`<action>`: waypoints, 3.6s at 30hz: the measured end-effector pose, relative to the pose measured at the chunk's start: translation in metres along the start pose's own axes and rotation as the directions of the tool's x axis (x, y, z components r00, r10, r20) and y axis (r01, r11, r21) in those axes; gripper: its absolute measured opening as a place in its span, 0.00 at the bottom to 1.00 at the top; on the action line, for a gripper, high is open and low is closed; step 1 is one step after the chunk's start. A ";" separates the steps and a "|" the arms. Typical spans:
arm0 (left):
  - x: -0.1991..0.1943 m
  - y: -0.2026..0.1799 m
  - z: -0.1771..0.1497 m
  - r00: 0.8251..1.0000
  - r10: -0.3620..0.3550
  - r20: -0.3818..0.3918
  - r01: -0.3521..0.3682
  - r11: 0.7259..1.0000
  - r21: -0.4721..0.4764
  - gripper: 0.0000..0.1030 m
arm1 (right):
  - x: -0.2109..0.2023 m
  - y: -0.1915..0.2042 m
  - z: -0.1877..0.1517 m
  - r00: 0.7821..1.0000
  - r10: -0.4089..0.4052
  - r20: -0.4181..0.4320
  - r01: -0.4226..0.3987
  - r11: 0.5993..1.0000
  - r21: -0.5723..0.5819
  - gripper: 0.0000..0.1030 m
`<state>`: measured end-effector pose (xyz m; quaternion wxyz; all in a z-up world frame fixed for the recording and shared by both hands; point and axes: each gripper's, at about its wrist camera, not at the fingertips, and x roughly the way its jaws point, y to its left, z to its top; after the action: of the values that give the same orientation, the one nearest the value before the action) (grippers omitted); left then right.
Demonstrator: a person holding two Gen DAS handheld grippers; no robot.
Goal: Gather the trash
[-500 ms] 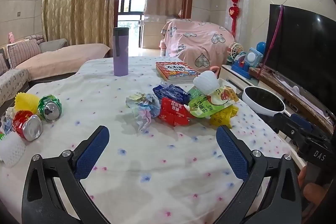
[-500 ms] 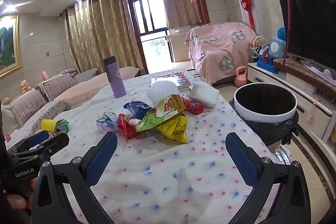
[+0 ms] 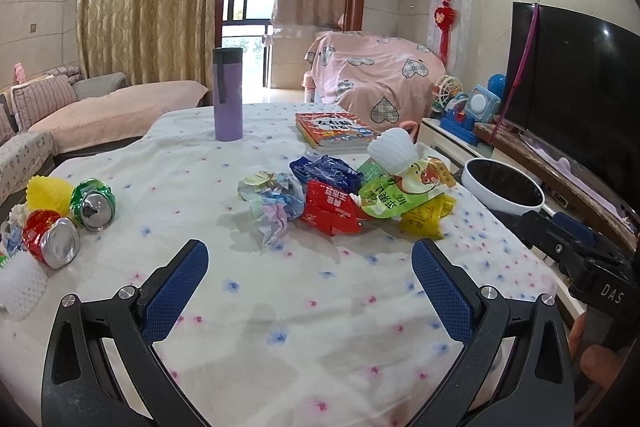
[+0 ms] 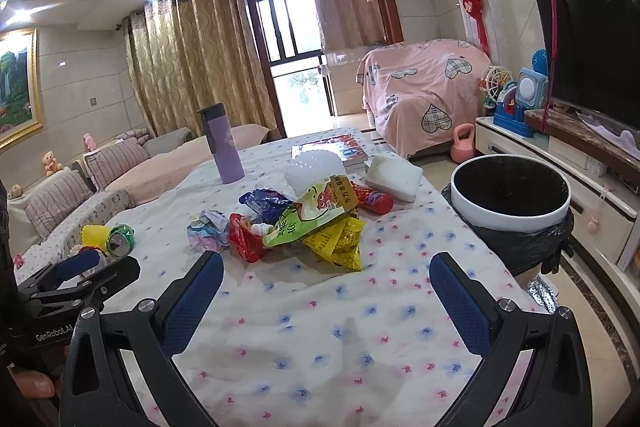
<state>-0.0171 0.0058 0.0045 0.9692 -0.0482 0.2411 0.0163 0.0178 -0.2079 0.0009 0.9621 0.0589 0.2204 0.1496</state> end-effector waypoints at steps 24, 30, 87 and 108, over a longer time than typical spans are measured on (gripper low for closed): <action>0.015 0.003 0.005 1.000 0.018 -0.004 -0.018 1.000 0.010 1.00 | 0.013 -0.003 0.001 0.998 0.043 -0.054 -0.040 0.997 0.065 1.00; 0.042 0.016 0.010 0.999 0.032 -0.043 -0.033 0.999 -0.004 0.99 | 0.026 -0.005 0.008 0.992 0.093 -0.082 -0.084 0.990 0.110 1.00; 0.117 -0.150 0.052 0.879 -0.397 -0.263 0.431 0.898 0.087 0.14 | 0.044 -0.158 0.018 0.985 -0.015 -0.174 0.062 0.961 0.268 0.37; 0.191 -0.257 0.073 0.825 -0.440 -0.355 0.516 0.843 0.154 0.14 | 0.073 -0.248 0.063 0.976 -0.101 -0.193 0.153 0.948 0.279 0.38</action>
<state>0.1995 -0.2406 0.0012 0.8909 0.0098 0.3681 -0.2659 0.1731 -0.4237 -0.0164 0.9272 0.1724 0.3274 0.0575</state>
